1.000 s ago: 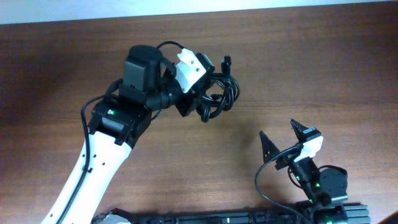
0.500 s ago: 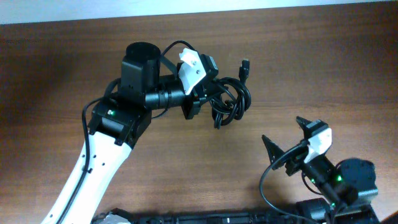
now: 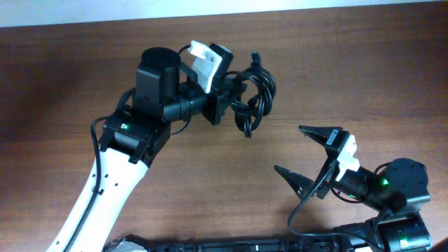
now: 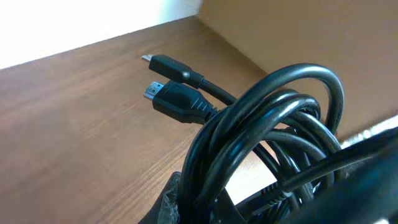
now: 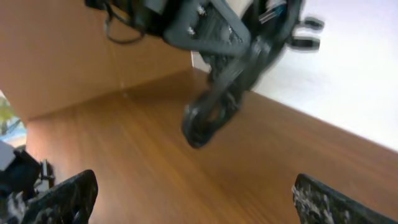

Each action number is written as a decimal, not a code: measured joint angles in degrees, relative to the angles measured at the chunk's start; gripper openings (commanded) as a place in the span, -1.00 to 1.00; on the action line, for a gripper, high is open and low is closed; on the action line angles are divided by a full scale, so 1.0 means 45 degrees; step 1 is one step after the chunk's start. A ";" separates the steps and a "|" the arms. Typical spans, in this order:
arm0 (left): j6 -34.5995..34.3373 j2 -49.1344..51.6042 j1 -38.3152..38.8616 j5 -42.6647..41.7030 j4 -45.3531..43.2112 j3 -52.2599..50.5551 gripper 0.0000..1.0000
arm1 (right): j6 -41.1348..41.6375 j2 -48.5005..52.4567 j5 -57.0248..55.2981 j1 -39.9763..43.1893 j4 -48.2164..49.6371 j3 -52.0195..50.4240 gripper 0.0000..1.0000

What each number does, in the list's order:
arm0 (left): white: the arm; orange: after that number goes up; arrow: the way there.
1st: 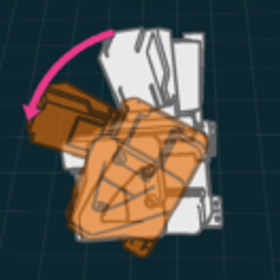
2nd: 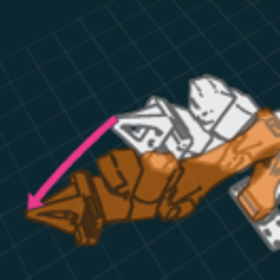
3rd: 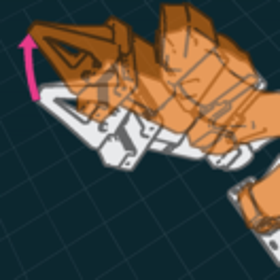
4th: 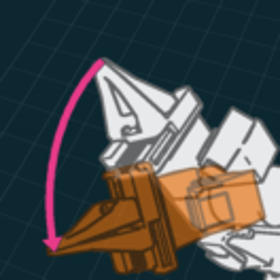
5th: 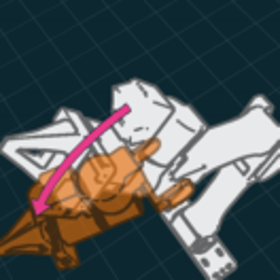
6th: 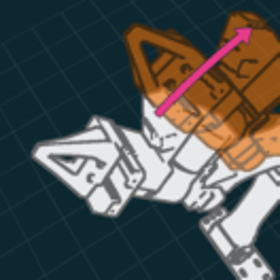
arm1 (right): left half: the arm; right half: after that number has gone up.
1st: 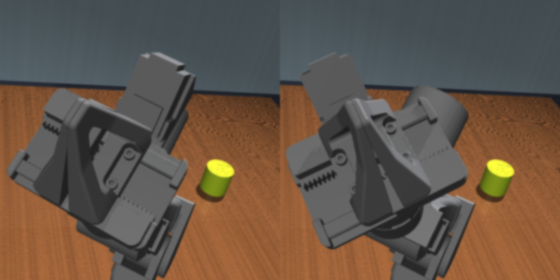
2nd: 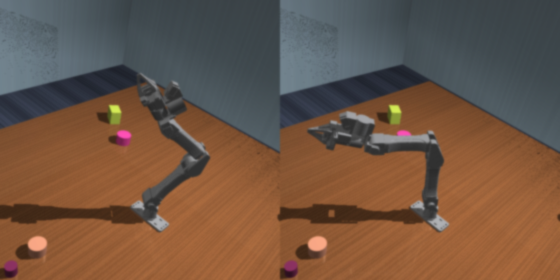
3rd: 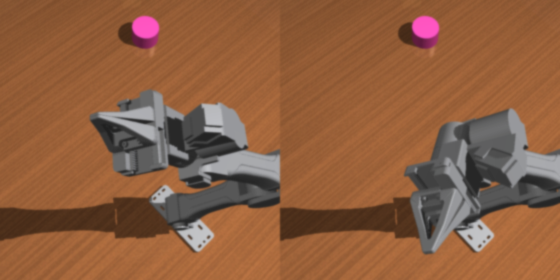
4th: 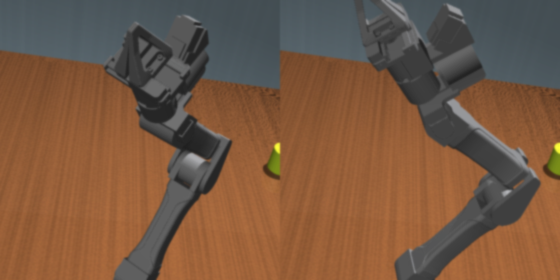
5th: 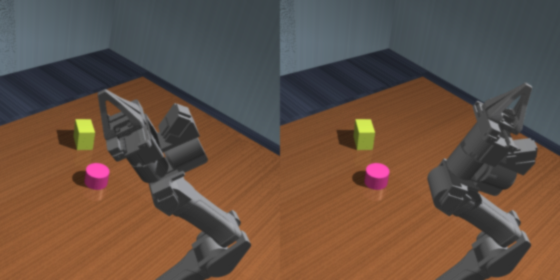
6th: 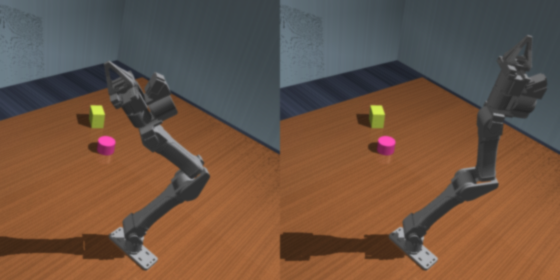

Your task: Untangle cables

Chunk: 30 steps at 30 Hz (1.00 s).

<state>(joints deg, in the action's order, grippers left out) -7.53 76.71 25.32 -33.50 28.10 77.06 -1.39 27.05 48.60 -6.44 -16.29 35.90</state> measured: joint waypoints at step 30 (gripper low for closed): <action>-0.1481 0.0000 0.1613 0.1083 0.1282 0.0000 -1.00 | 0.4877 0.0000 -0.2322 0.0000 0.1044 0.0005 0.70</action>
<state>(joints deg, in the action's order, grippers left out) -14.20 76.71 32.58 -28.62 33.87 77.06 20.56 27.05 38.15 -6.44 -11.60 35.92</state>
